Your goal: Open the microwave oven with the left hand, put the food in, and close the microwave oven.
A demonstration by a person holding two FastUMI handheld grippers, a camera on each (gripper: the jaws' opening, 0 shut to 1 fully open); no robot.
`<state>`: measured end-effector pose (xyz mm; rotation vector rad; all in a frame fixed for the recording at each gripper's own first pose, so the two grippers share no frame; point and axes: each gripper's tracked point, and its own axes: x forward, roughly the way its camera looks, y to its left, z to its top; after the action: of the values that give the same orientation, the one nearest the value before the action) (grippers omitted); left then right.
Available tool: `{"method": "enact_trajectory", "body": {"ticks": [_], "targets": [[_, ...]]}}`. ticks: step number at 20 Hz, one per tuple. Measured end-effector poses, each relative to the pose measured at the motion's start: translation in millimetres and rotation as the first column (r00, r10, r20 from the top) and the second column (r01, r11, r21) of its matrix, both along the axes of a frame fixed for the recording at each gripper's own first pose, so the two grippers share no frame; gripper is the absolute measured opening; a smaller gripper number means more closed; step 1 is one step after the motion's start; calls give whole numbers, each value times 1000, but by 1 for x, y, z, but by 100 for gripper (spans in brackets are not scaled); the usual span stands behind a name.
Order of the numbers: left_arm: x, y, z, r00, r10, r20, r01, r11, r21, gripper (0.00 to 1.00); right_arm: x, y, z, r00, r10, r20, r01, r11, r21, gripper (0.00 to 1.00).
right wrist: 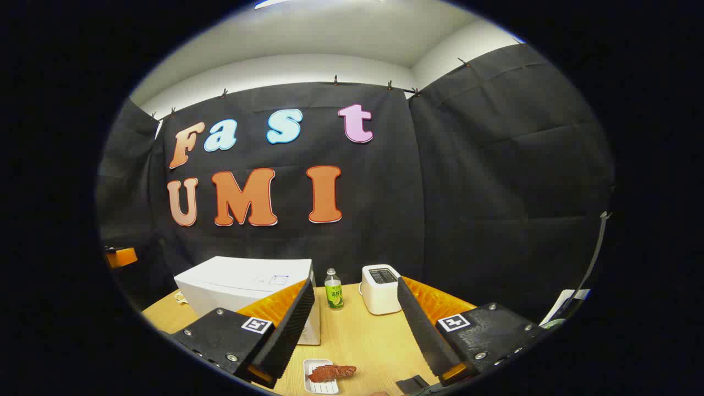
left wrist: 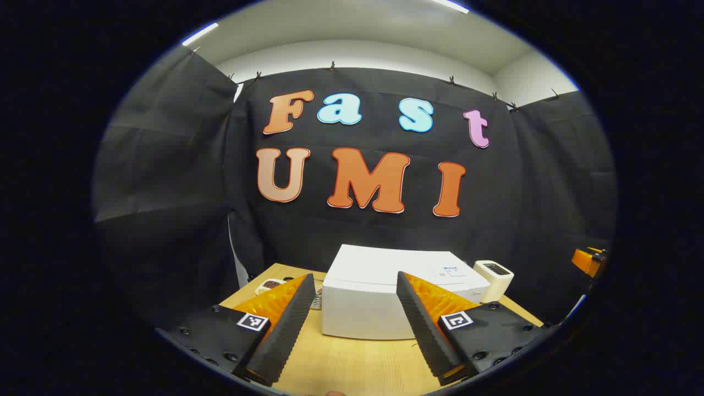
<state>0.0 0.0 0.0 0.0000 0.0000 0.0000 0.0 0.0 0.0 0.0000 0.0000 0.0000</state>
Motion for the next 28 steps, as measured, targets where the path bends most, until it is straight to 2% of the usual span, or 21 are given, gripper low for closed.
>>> {"method": "enact_trajectory", "body": {"ticks": [4,7,13,20,21,24,25,28], "targets": [[-10,5,8,1000,26,2,-26,999,47,98,-7,-3,-3,1000,3,-10,-3,1000,4,94],[-18,-1,8,1000,10,2,-10,999,34,98,-17,-13,-8,999,-26,-29,26,1000,3,94],[-35,13,21,999,37,27,-40,995,91,95,-25,-11,-6,999,-6,-40,6,1000,-12,94],[-39,16,17,998,54,18,-55,995,78,98,-25,-7,-2,1000,5,-26,-6,1000,-6,94],[-40,14,18,998,52,22,-54,996,78,95,-25,-8,-2,1000,2,-24,-2,1000,-12,94],[-42,9,22,998,36,56,-41,995,88,98,-27,-14,-1,1000,-15,-19,15,1000,-12,94],[-40,0,18,998,25,62,-30,995,90,95,-28,-15,-2,1000,-19,-20,19,1000,-10,94],[-26,-37,-4,998,-38,49,34,995,91,97,-29,-23,-4,999,-38,-21,38,999,-33,94]]}}
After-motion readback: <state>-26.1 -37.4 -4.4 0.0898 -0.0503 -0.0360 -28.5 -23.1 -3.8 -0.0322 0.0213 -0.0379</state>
